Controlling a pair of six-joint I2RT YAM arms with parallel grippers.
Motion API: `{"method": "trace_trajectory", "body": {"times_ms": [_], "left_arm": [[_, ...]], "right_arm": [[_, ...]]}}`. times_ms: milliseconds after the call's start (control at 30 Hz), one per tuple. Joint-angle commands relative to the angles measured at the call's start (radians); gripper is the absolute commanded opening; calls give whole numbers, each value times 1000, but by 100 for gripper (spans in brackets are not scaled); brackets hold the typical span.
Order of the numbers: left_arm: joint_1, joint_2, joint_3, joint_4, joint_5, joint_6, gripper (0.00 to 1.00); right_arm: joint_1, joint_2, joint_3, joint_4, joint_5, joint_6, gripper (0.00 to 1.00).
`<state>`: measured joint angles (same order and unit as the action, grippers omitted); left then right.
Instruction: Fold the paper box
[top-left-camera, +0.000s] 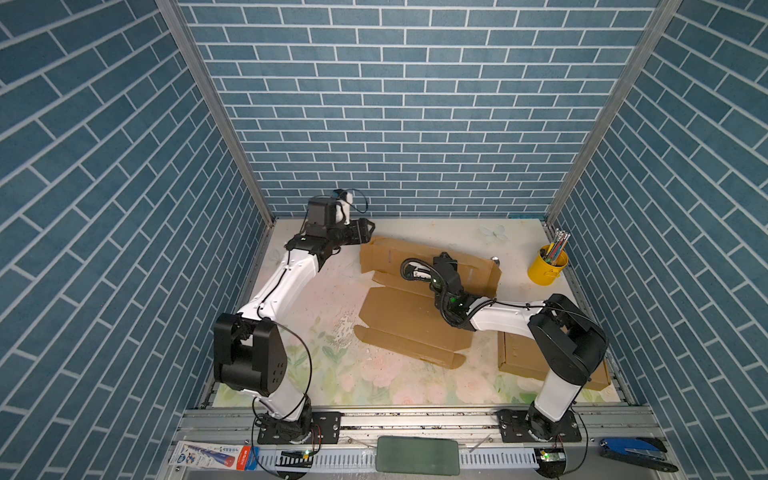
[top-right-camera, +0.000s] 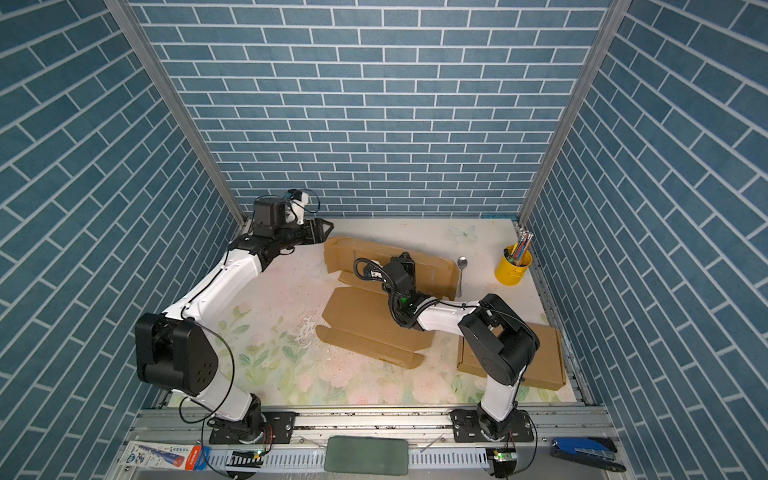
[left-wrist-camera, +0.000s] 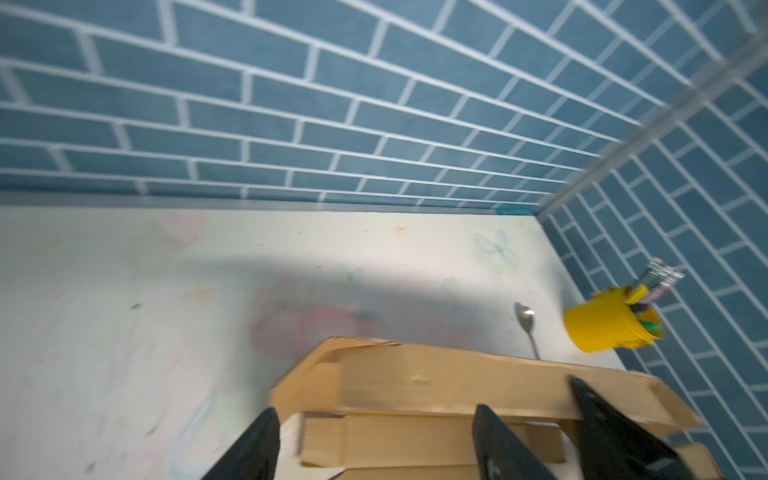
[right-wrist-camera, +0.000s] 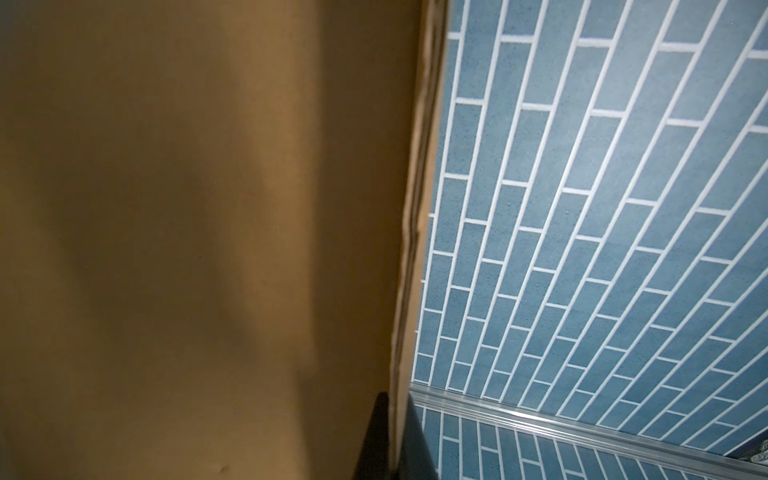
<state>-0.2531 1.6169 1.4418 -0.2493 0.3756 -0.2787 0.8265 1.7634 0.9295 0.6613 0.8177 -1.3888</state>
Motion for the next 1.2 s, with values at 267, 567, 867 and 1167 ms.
{"method": "trace_trajectory", "body": {"times_ms": [267, 567, 867, 1167], "left_arm": [[-88, 193, 183, -306, -11, 126, 80], [-112, 248, 116, -165, 103, 39, 77], [-116, 319, 103, -130, 275, -3, 65], [-29, 256, 214, -254, 164, 103, 77]], "right_arm": [[10, -14, -40, -19, -9, -11, 0], [19, -5, -34, -40, -23, 10, 0], [22, -5, -34, -48, -40, 25, 0], [22, -25, -40, -51, -42, 22, 0]]}}
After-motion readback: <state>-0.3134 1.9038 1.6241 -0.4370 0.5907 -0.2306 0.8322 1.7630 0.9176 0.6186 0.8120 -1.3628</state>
